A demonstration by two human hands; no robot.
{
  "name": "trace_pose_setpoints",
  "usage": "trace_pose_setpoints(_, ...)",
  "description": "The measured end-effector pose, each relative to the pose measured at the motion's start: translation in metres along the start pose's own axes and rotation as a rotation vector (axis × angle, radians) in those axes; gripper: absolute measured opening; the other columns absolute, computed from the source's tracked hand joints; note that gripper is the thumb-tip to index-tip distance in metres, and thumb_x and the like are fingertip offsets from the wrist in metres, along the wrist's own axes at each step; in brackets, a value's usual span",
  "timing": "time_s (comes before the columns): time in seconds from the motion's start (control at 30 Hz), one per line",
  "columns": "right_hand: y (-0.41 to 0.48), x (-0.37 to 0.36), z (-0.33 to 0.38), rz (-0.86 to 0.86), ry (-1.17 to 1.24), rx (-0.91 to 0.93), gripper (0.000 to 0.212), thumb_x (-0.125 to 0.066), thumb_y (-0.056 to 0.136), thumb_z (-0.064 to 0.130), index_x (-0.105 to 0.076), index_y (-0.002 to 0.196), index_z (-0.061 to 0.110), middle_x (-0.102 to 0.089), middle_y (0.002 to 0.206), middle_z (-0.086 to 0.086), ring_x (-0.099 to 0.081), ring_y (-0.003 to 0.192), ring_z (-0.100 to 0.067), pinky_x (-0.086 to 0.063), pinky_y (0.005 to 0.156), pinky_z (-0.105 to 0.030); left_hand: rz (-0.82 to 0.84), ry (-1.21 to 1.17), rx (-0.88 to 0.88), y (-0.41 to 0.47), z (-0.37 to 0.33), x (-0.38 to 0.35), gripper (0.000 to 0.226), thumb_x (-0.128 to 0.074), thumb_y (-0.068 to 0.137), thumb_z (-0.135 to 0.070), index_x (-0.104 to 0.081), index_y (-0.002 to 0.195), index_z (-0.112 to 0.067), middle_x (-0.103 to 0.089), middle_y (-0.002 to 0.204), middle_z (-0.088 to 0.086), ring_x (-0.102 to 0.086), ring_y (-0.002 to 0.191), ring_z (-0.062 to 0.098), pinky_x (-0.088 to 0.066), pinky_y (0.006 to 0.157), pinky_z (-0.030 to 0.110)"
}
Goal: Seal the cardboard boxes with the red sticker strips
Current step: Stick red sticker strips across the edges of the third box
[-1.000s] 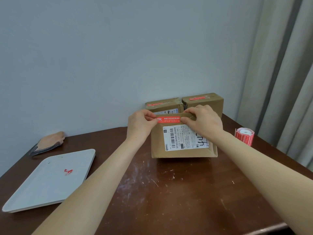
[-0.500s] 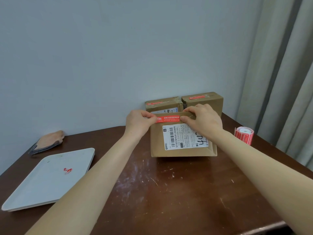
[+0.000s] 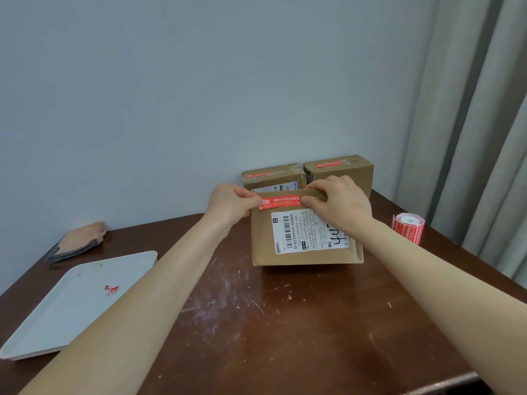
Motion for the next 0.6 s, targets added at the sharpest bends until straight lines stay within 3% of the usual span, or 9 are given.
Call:
trace_pose_setpoints(0.37,-0.0013,-0.0002,0.0003,-0.005,-0.006,0.009,0.041,-0.051,0.090,0.053,-0.060,0.123,0.030,-0.060,0.110,0.002,-0.045,0.109,-0.019,-0.033,0.077,-0.029,0.044,0.006,0.047,0.0013,-0.0013,-0.0006,0.008,-0.074,0.077,-0.010,-0.067,0.075,-0.011,-0.067,0.102,0.009,-0.062,0.100,0.018,-0.054,0.080,0.027)
trace_pose_setpoints(0.6,-0.0015,0.0000,-0.0003,-0.010,0.000,0.015,0.041,-0.052,0.089,0.053,-0.061,0.122,0.030,-0.060,0.110,0.003,-0.046,0.108,-0.018,-0.035,0.077,-0.029,0.071,-0.003,0.061,0.0012,-0.0023,-0.0015,0.008,-0.075,0.076,-0.007,-0.067,0.074,-0.010,-0.067,0.099,0.008,-0.062,0.100,0.017,-0.053,0.075,0.024)
Point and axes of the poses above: each hand's wrist, its own y-axis towards the middle knuckle, its own x-axis out of the back of the hand, z = x × y, the point moved 8 cm from there along y, towards the middle knuckle
